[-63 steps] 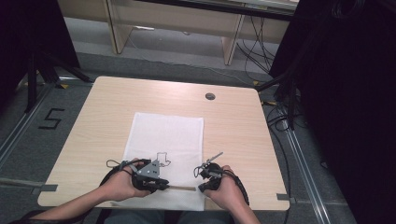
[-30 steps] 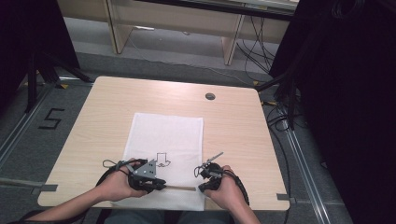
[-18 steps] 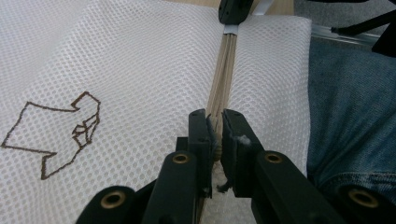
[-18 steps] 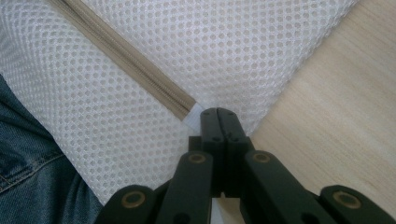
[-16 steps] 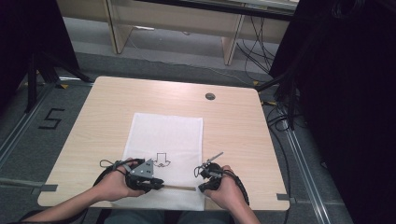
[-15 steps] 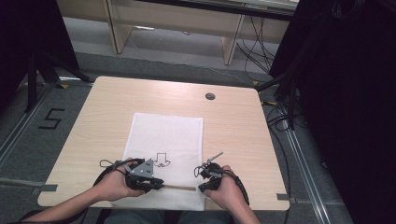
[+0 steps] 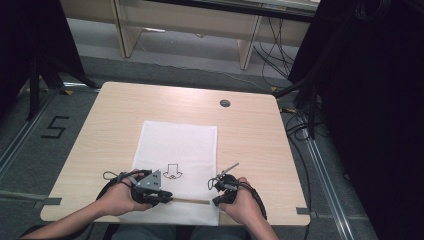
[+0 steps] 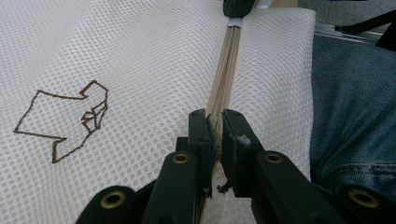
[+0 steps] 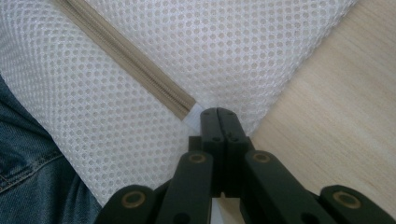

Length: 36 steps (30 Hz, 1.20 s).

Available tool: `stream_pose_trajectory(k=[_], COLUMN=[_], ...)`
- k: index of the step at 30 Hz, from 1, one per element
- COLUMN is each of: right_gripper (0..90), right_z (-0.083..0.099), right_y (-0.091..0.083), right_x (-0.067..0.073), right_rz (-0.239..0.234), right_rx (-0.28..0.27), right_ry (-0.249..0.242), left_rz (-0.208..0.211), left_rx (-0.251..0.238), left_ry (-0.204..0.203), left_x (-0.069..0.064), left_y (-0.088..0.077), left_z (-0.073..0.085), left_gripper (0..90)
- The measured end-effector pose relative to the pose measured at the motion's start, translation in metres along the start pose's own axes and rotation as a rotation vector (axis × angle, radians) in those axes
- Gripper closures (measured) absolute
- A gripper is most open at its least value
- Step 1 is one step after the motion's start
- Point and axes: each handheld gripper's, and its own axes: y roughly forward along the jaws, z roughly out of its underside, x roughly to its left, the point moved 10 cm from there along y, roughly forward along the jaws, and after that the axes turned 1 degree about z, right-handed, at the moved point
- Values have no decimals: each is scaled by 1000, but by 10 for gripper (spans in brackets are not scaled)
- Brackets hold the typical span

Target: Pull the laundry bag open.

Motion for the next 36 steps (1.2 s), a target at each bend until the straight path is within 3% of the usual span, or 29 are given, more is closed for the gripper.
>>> stream_pose_trajectory(k=[9,14,18,28,31,33,36], right_gripper=[900,900,900,900,900,900,900], right_z=[1,1,1,1,1,1,1], right_y=[-1,-1,-1,-1,-1,-1,-1], right_x=[0,2,1,1,0,1,1], right_rz=[0,-8,-4,-4,0,-3,-7], right_rx=[4,8,4,5,4,4,8], right_ry=[7,22,7,7,7,6,18], left_rz=[-16,-16,-4,-21,-13,0,-16], left_rx=[9,-7,-7,1,-17,-20,-11], left_ry=[5,-18,-14,13,-13,-14,-1], left_x=[3,4,4,5,5,4,5], left_y=[-4,-8,-8,-10,-11,-12,-13], left_z=[4,5,5,6,6,6,7], left_gripper=[820,820,820,821,821,821,821])
